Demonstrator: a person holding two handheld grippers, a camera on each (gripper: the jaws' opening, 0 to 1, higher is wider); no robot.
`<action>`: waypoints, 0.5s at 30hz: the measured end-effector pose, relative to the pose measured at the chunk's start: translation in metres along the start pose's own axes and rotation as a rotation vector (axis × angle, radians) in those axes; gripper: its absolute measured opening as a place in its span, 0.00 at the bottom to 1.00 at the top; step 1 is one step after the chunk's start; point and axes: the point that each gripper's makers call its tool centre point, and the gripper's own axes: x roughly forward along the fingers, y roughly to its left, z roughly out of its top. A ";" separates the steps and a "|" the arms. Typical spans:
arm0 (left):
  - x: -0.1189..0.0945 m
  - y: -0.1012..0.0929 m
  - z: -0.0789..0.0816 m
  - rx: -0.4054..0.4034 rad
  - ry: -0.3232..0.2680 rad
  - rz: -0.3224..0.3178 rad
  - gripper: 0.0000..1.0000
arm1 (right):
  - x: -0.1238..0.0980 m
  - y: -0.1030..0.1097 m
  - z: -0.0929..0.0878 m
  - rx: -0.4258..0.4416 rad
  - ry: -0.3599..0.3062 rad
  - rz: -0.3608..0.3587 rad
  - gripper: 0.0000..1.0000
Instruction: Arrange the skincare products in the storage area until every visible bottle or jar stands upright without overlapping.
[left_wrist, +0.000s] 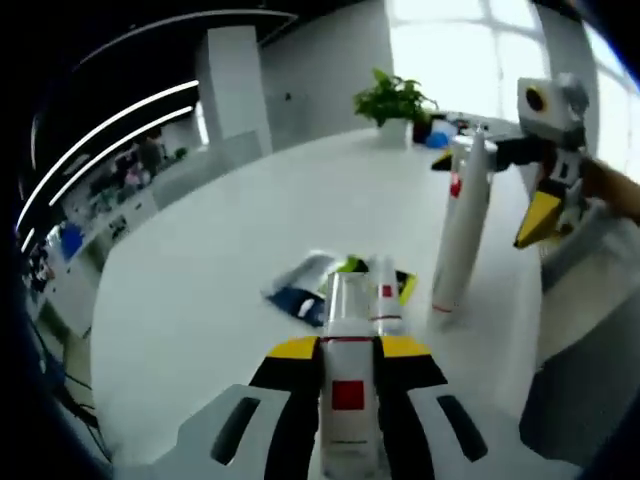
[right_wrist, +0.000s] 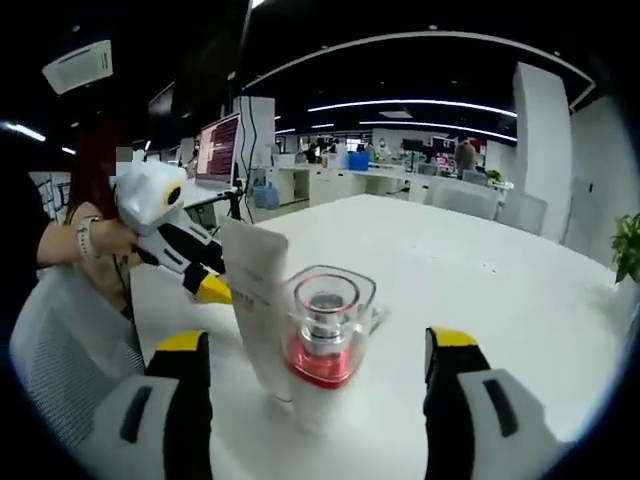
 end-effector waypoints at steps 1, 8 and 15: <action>-0.002 -0.002 0.002 0.002 -0.008 0.000 0.17 | -0.001 0.000 0.001 0.009 -0.004 0.000 0.88; -0.016 -0.008 0.014 0.020 -0.069 0.024 0.17 | -0.004 0.001 0.004 0.024 -0.025 -0.008 0.85; -0.025 -0.025 0.020 0.036 -0.097 0.022 0.17 | -0.008 -0.001 0.008 0.061 -0.058 -0.017 0.82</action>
